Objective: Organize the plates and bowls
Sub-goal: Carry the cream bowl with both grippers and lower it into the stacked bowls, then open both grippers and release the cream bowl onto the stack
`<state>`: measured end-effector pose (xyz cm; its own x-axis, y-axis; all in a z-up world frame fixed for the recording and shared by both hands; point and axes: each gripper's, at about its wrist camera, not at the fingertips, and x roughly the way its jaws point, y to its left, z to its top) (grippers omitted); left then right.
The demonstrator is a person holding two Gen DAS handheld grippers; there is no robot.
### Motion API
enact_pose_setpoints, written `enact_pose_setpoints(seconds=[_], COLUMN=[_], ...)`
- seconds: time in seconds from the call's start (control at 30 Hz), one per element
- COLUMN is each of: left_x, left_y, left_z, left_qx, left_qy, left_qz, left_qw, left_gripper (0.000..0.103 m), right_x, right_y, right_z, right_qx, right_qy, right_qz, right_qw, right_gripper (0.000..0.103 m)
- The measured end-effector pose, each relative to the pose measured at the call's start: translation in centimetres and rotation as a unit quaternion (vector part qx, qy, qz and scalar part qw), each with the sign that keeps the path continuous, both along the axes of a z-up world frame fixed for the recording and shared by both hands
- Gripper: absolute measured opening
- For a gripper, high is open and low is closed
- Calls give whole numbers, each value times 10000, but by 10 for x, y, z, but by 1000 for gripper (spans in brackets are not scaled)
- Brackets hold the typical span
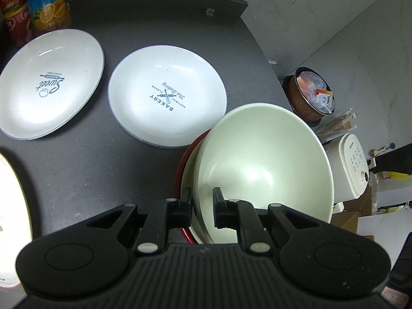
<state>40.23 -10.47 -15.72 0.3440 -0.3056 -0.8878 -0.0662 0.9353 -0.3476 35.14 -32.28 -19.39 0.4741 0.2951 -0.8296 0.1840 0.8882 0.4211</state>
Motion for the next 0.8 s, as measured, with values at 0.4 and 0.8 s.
enact_pose_setpoints(seconds=[0.4,0.8], left_x=[0,-6], left_y=[16,31], left_z=[9,4], left_qx=[37,-196], left_qy=[-174,-146], left_qz=[92,88], left_qw=[9998,9997], left_gripper=[17,21], right_x=[-5,-20], right_y=[0,-4], right_z=[15,19], right_qx=[-114,-445], right_qy=[-83,-230], right_qz=[-138,-398], right_qw=[9998,9980], right_gripper=[38,15])
